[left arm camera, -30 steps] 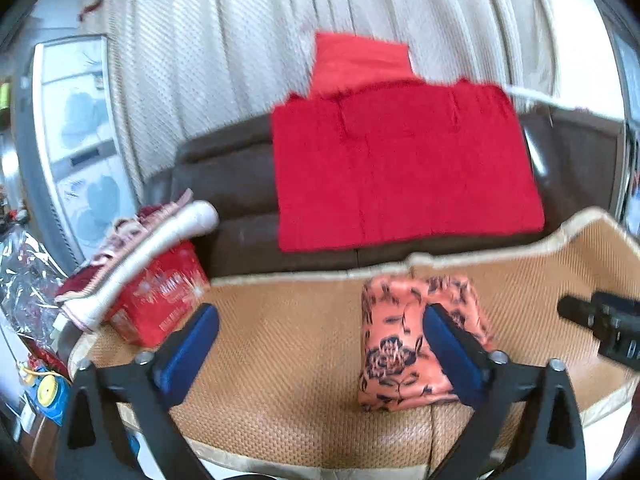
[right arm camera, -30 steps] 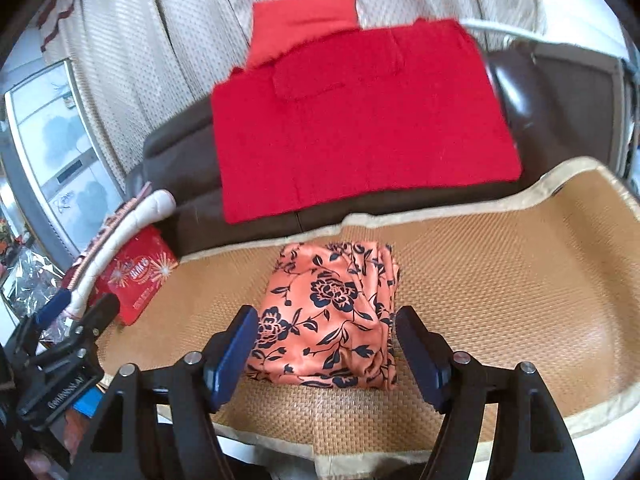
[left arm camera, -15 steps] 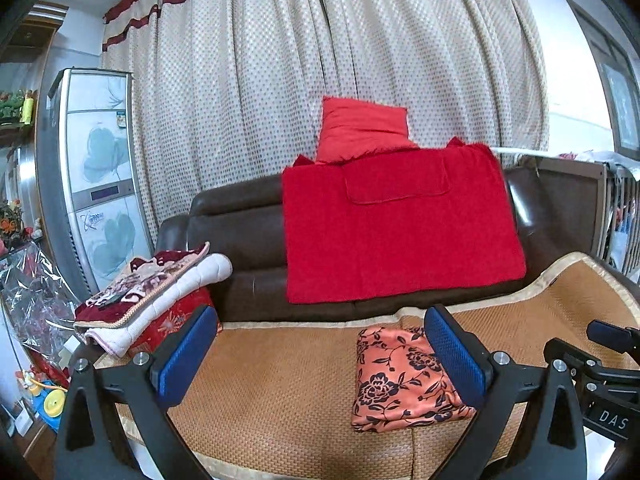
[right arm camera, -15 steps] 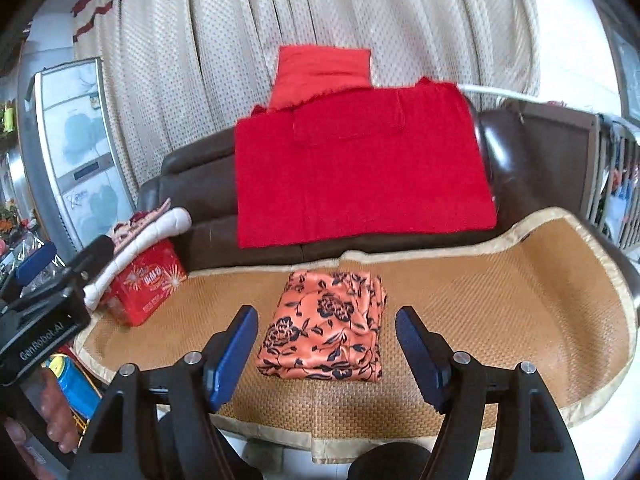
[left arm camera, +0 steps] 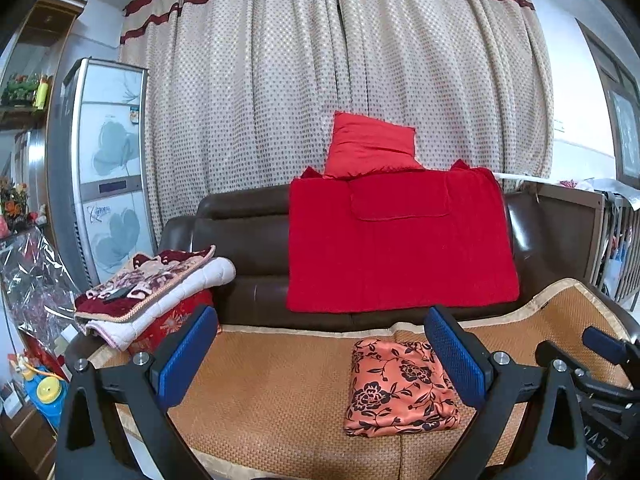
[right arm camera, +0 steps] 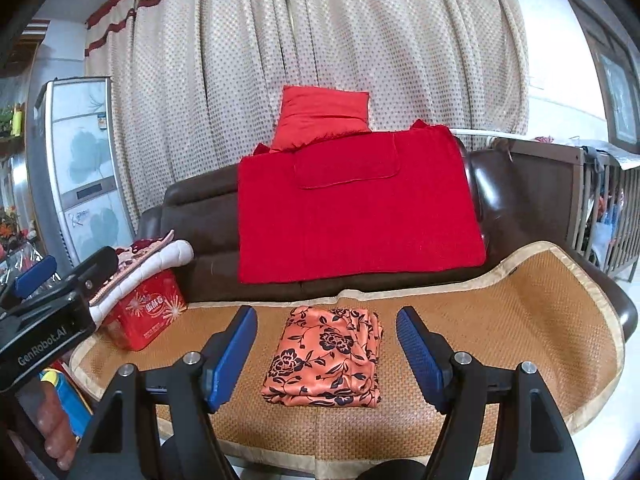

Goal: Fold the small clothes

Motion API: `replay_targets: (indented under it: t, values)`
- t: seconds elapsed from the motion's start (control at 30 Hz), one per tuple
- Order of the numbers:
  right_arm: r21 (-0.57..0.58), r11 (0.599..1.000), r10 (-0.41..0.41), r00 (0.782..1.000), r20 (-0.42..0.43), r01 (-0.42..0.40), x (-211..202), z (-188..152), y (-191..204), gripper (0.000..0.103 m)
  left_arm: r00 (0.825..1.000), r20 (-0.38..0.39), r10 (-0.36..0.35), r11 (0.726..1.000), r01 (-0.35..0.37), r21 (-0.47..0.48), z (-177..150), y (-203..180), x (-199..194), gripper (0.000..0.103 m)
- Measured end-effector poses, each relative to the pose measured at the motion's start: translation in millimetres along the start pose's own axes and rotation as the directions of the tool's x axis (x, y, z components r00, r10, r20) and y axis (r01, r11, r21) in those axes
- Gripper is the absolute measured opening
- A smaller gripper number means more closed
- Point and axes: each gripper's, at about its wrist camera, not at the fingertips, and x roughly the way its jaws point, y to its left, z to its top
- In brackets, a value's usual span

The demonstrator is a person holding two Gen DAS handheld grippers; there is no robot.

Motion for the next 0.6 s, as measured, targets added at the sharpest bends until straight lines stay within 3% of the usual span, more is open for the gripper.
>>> replay_targets:
  t: [0.27, 0.6]
  values:
    - [0.027, 1.0, -0.006, 0.997, -0.081, 0.009, 23.2, -11.4, 7.9, 0.077, 1.0, -0.017, 0.01, 1.0, -0.01, 0.029, -6.1, -0.4, 9.8, 0.103]
    - [0.003, 0.999, -0.049, 0.998, -0.042, 0.049, 20.6, -11.1, 12.2, 0.077, 0.999, -0.035, -0.007, 0.999, 0.008, 0.031, -10.7, 1.5, 19.0, 0.103]
